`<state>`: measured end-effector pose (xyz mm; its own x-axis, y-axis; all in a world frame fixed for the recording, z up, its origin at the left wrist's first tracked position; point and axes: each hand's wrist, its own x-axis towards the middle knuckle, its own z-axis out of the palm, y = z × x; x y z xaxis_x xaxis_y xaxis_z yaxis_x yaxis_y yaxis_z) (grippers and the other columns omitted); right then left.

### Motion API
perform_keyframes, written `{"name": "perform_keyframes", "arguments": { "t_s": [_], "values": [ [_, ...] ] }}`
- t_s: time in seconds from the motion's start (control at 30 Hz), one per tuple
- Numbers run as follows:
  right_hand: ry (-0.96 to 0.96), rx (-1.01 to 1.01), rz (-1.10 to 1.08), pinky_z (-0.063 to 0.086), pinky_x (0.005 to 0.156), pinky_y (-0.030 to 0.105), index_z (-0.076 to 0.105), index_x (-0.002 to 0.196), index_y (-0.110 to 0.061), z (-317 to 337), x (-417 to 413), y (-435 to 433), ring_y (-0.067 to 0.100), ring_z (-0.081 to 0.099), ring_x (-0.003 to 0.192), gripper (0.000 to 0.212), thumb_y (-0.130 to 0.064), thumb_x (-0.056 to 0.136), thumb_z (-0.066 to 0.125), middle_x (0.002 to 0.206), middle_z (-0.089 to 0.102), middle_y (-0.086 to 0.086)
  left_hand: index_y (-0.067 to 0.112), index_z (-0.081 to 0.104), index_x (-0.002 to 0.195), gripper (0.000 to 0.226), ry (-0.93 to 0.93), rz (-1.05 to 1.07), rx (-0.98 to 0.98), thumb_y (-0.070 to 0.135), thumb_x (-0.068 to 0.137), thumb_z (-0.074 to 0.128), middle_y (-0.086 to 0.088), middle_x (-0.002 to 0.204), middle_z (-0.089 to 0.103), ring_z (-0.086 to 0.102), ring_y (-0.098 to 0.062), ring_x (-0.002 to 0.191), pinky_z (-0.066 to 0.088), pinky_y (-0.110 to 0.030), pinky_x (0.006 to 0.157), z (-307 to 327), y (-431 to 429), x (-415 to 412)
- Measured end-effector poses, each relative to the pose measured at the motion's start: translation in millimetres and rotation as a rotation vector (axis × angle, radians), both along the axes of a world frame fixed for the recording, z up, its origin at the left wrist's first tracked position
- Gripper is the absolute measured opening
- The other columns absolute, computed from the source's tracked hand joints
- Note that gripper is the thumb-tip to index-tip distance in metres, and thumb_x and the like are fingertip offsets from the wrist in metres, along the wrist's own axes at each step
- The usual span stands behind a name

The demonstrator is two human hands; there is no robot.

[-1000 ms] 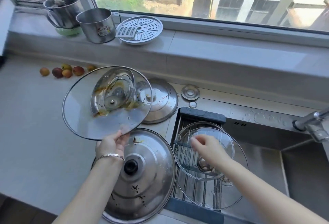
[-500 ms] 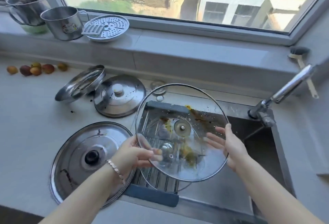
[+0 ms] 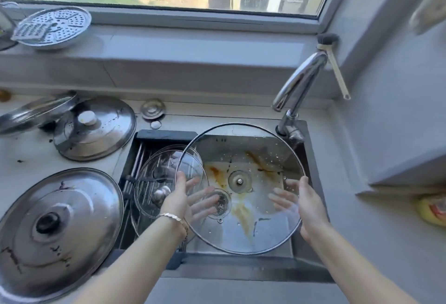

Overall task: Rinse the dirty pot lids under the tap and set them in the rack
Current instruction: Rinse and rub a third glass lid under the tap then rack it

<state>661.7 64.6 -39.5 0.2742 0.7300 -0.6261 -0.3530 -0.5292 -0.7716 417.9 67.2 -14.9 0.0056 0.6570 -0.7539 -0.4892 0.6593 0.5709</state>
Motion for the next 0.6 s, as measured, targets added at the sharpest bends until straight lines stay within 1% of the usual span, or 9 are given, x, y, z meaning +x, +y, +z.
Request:
{"name": "perform_keyframes", "arguments": {
  "t_s": [0.1,0.17,0.23,0.3,0.33,0.4,0.47,0.53,0.6],
  "values": [
    [-0.11,-0.076,0.108,0.05,0.043,0.022,0.058,0.09,-0.011,-0.2,17.7,8.2,0.021,0.07,0.058,0.046,-0.047,0.097,0.031,0.067,0.072,0.008,0.016,0.057,0.101,0.051,0.09,0.004,0.028,0.056,0.091,0.026,-0.011,0.079,0.071,0.071,-0.026,0.062,0.055,-0.032,0.043,-0.3,6.0,12.9],
    [-0.209,-0.12,0.143,0.047,0.043,0.02,0.061,0.089,-0.01,0.8,29.6,20.8,0.017,0.067,0.055,0.046,-0.046,0.097,0.034,0.066,0.071,0.005,0.015,0.058,0.098,0.05,0.146,0.018,0.051,0.054,0.092,0.028,-0.013,0.081,0.07,0.07,-0.025,0.058,0.056,-0.033,0.043,0.3,11.6,16.7],
    [-0.29,-0.123,0.136,0.048,0.051,0.026,0.06,0.095,-0.008,0.9,40.9,39.5,0.019,0.062,0.063,0.04,-0.042,0.095,0.041,0.073,0.067,0.007,0.016,0.06,0.095,0.048,0.223,0.021,0.072,0.054,0.091,0.031,-0.014,0.084,0.07,0.07,-0.023,0.059,0.056,-0.031,0.044,2.2,18.9,17.2],
    [-0.349,-0.129,0.129,0.051,0.058,0.03,0.058,0.096,-0.006,2.0,48.2,62.2,0.023,0.061,0.068,0.039,-0.044,0.092,0.047,0.078,0.064,0.01,0.016,0.061,0.094,0.047,0.258,0.025,0.098,0.053,0.09,0.033,-0.014,0.084,0.071,0.07,-0.024,0.059,0.056,-0.03,0.044,6.2,27.2,16.0],
    [-0.378,-0.142,0.135,0.052,0.057,0.031,0.057,0.092,-0.006,2.2,50.5,73.6,0.024,0.062,0.066,0.042,-0.047,0.089,0.05,0.077,0.064,0.011,0.017,0.062,0.094,0.046,0.266,0.022,0.112,0.053,0.09,0.034,-0.014,0.083,0.071,0.07,-0.024,0.059,0.055,-0.03,0.043,8.6,31.4,15.6],
    [-0.447,-0.187,0.174,0.052,0.051,0.027,0.057,0.08,-0.007,1.0,51.7,94.2,0.023,0.062,0.057,0.049,-0.056,0.083,0.053,0.071,0.064,0.011,0.017,0.062,0.092,0.047,0.281,0.014,0.135,0.054,0.089,0.034,-0.013,0.081,0.072,0.071,-0.025,0.059,0.054,-0.028,0.042,12.4,37.9,15.3],
    [-0.509,-0.224,0.225,0.052,0.049,0.025,0.056,0.074,-0.009,-2.8,48.4,111.9,0.021,0.062,0.054,0.055,-0.063,0.078,0.053,0.068,0.064,0.009,0.017,0.062,0.091,0.048,0.291,0.006,0.151,0.056,0.088,0.034,-0.012,0.079,0.073,0.071,-0.025,0.06,0.053,-0.027,0.04,14.6,44.1,15.6],
    [-0.57,-0.233,0.279,0.052,0.052,0.026,0.057,0.073,-0.012,-5.9,42.0,125.7,0.021,0.064,0.054,0.055,-0.067,0.075,0.051,0.066,0.065,0.007,0.017,0.061,0.091,0.048,0.293,0.007,0.158,0.057,0.087,0.034,-0.012,0.077,0.073,0.071,-0.026,0.061,0.054,-0.028,0.041,15.9,47.4,15.9],
    [-0.602,-0.234,0.313,0.056,0.062,0.032,0.058,0.075,-0.016,-10.5,36.6,138.2,0.02,0.065,0.05,0.048,-0.064,0.076,0.049,0.061,0.065,0.005,0.017,0.061,0.091,0.048,0.302,0.011,0.161,0.057,0.086,0.035,-0.012,0.076,0.073,0.071,-0.028,0.063,0.054,-0.029,0.042,14.9,50.0,15.9]
  ]
}}
